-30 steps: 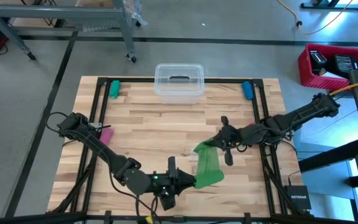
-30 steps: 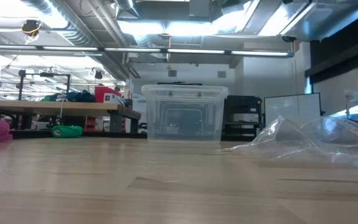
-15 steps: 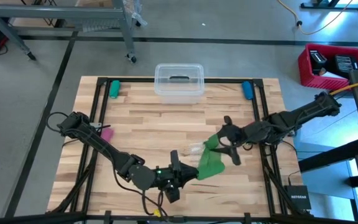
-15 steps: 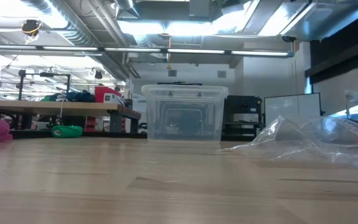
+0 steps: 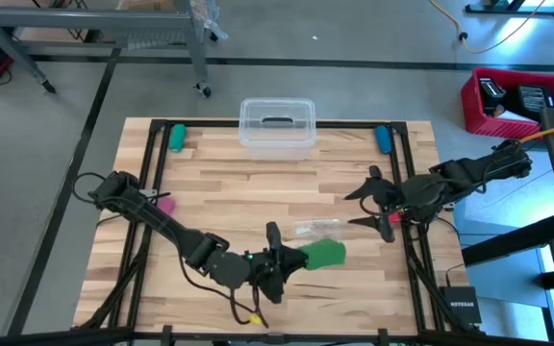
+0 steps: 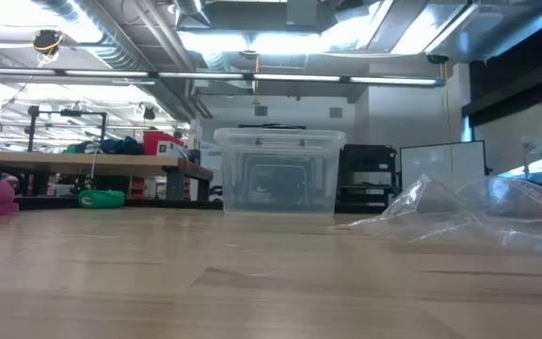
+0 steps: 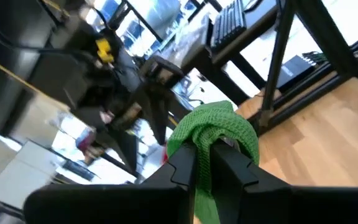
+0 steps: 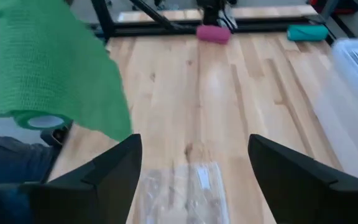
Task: Roll bandage
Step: Roll the green bandage
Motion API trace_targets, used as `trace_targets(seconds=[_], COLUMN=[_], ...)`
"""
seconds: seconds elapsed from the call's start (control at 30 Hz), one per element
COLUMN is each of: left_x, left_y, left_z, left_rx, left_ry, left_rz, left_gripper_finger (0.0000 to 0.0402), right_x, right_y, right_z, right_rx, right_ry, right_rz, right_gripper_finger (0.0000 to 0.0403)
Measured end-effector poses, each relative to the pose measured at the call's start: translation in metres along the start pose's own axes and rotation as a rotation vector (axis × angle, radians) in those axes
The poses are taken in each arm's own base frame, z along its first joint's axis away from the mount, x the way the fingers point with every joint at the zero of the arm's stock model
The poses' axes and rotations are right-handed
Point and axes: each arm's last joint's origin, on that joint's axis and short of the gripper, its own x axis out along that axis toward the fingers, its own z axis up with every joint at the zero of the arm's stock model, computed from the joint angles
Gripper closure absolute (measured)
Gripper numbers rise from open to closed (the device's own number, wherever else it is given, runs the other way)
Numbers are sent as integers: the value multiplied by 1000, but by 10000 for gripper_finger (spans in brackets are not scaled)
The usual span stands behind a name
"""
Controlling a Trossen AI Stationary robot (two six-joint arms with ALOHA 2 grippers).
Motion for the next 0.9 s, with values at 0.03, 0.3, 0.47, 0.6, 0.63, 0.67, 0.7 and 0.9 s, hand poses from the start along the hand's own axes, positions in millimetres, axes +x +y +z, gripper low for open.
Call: trace_targets(seconds=[0.03,0.3,0.47,0.6,0.63,0.67,0.7,0.9], left_x=[0,0,-13,-17,-17,-16,-16,-14], left_y=[-1,5,28,29,28,28,27,29], left_z=[-1,-29,-54,-69,-73,-75,-76,-80], left_rx=[-20,-189,-312,-373,-381,-387,-393,-452], left_ry=[9,57,0,-87,-101,-109,-113,-135], left_rz=[-6,-45,19,46,52,58,62,38], left_gripper_finger=[375,375,375,375,375,375,375,375], right_x=[-1,7,19,39,44,50,56,81], right_y=[-1,-4,0,8,10,11,12,13], right_z=[-2,-24,-51,-76,-82,-87,-92,-109], right_rx=[4,-7,1,22,18,17,14,-10], right_ry=[12,82,-26,-206,-255,-306,-358,-484], right_rz=[-13,-39,13,19,23,19,12,-30], right_gripper_finger=[108,109,109,109,109,109,109,109])
